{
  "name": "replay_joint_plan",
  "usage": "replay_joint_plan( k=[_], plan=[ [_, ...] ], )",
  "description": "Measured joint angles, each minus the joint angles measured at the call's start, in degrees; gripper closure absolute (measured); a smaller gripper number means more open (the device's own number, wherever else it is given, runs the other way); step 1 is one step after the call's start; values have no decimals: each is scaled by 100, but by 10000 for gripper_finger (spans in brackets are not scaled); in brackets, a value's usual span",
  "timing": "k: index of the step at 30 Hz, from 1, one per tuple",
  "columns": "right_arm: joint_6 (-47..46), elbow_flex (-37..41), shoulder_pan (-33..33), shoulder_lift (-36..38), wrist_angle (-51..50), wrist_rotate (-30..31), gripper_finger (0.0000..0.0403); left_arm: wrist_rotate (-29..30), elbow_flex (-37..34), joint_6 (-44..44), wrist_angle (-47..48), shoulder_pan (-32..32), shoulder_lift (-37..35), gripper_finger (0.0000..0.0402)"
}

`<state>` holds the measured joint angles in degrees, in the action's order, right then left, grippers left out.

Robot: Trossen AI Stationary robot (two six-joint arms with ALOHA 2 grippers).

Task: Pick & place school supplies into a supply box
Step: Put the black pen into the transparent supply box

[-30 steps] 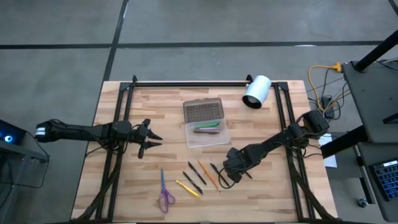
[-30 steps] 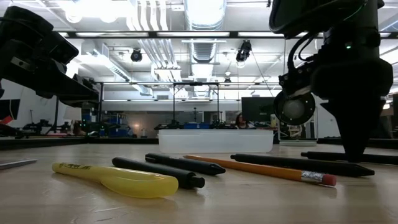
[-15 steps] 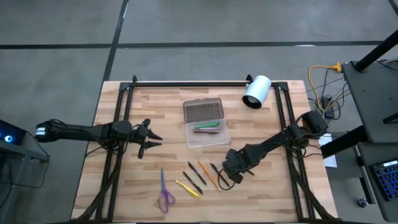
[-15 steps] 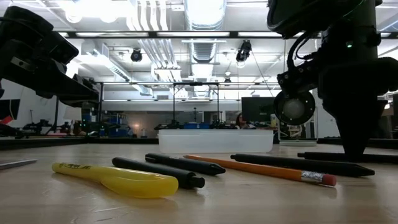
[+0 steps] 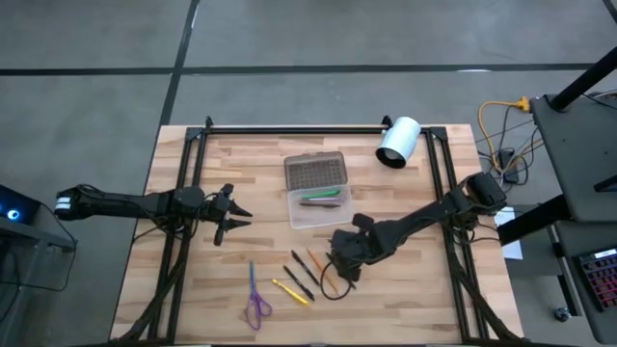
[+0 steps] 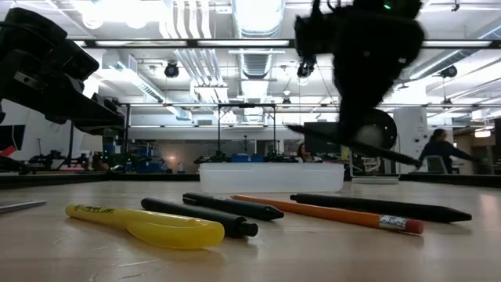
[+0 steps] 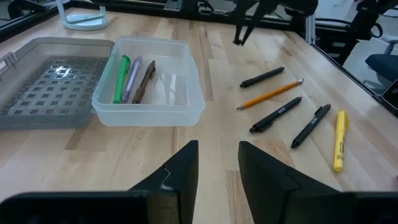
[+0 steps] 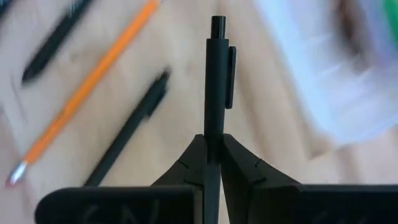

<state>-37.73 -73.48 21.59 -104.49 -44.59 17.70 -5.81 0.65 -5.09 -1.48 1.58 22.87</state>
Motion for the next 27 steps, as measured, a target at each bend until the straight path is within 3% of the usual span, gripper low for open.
replay_joint_plan(
  k=[6, 13, 21, 27],
  plan=[
    [379, -192, -40, 13, 83, 1428, 390, 0, -1, 0, -1, 1, -2, 302],
    [1156, -137, -208, -19, 791, 2400, 390, -1, -1, 0, -2, 1, -2, 302],
    [2920, -131, -776, -393, 2174, 2412, 390, -1, -1, 0, -1, 2, -2, 302],
    [3421, -129, -1151, -529, 2119, 2082, 390, 0, -1, 0, -1, 1, -2, 302]
  ],
)
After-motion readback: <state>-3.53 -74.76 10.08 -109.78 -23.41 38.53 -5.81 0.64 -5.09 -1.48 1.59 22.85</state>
